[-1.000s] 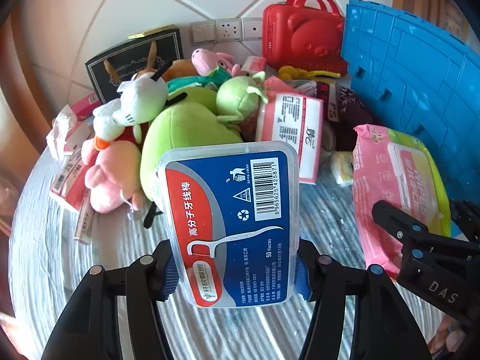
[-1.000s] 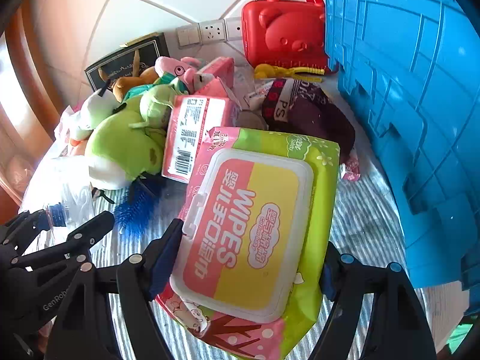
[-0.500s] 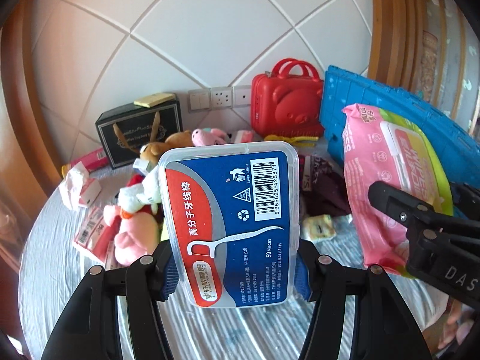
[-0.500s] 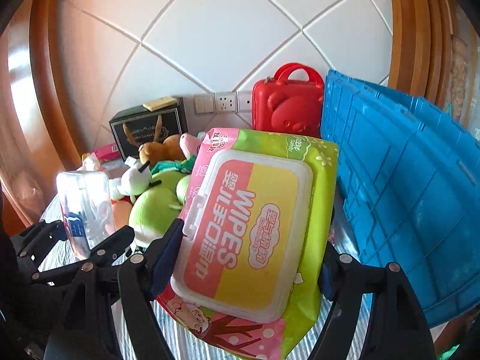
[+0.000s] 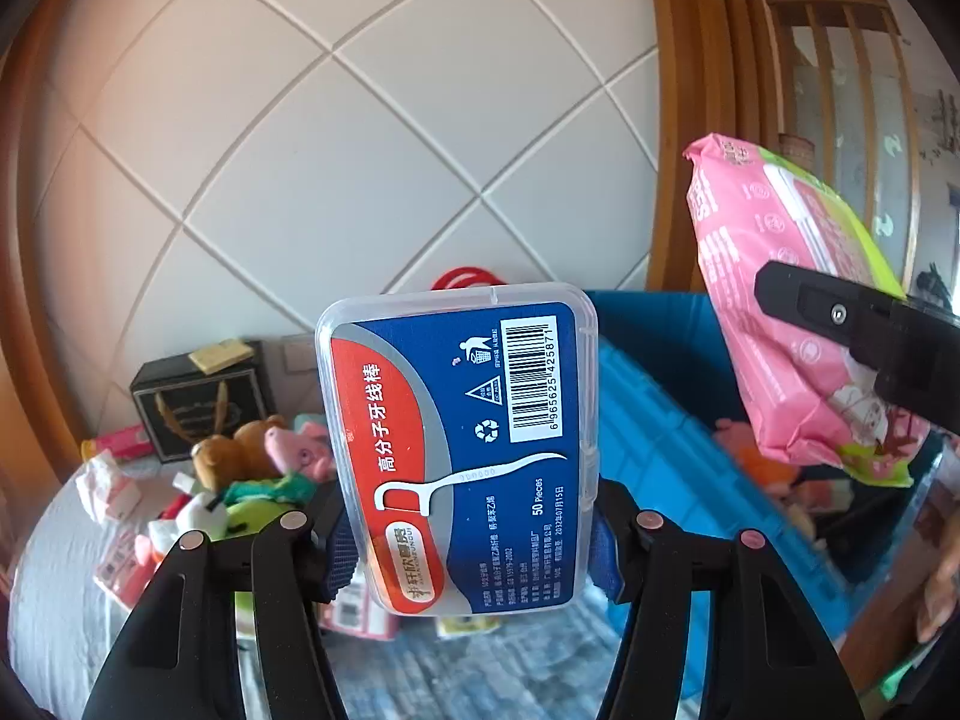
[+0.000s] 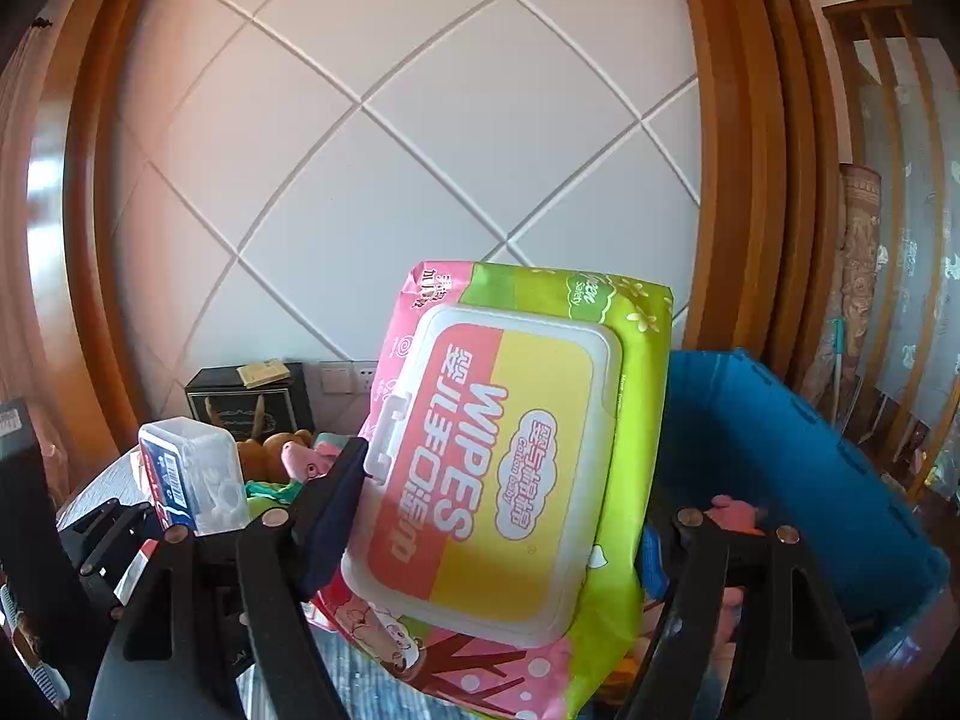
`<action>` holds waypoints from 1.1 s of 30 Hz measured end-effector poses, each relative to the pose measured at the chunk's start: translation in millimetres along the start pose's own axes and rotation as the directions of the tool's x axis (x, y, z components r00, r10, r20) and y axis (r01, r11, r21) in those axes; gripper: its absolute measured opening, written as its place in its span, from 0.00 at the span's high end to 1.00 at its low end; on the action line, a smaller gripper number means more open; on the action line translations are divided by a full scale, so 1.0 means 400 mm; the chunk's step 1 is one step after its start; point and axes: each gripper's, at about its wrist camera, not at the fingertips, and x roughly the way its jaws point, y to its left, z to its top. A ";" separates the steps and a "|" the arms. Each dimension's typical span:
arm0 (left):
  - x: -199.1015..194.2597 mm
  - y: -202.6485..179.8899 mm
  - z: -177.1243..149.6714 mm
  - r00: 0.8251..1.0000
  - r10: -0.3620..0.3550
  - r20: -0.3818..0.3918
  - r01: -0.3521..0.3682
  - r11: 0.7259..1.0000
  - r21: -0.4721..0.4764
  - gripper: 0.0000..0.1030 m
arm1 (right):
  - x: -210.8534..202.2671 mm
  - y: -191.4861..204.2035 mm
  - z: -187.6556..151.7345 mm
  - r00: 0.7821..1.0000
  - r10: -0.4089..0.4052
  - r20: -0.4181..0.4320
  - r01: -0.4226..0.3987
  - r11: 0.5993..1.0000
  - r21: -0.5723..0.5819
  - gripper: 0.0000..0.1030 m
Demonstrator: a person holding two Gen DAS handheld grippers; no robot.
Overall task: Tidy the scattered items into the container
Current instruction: 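Carry the WIPES pack and floss-pick box over the blue crate and open both tools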
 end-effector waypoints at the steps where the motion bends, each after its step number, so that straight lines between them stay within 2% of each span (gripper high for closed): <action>1: 0.005 -0.053 0.017 1.000 -0.009 0.004 0.009 1.000 0.000 0.42 | -0.008 -0.050 0.003 1.000 -0.010 0.002 0.010 1.000 -0.002 0.28; 7: 0.041 -0.341 0.060 0.999 -0.042 -0.002 0.042 0.998 0.049 0.42 | -0.028 -0.339 -0.046 0.995 -0.089 -0.054 0.089 0.996 0.000 0.28; 11: 0.084 -0.478 0.050 0.997 -0.048 -0.063 0.054 0.995 0.085 0.42 | -0.017 -0.476 -0.112 0.985 -0.118 -0.124 0.121 0.993 0.010 0.28; 15: 0.136 -0.577 0.031 0.987 -0.048 -0.156 0.066 0.992 0.111 0.42 | 0.016 -0.560 -0.163 0.975 -0.125 -0.183 0.131 0.991 0.026 0.28; 20: 0.190 -0.636 -0.003 0.975 -0.008 -0.224 0.036 0.992 0.122 0.42 | 0.045 -0.623 -0.207 0.968 -0.121 -0.221 0.133 0.990 0.041 0.28; 29: 0.197 -0.671 -0.012 0.972 0.001 -0.233 0.033 0.989 0.142 0.42 | 0.071 -0.673 -0.223 0.963 -0.121 -0.243 0.138 0.989 0.054 0.28; 30: 0.198 -0.673 -0.010 0.973 -0.002 -0.231 0.035 0.989 0.140 0.41 | 0.072 -0.678 -0.223 0.963 -0.122 -0.242 0.139 0.989 0.055 0.28; 33: 0.201 -0.675 -0.011 0.972 -0.010 -0.233 0.043 0.989 0.139 0.17 | 0.076 -0.697 -0.221 0.961 -0.122 -0.247 0.141 0.988 0.058 0.28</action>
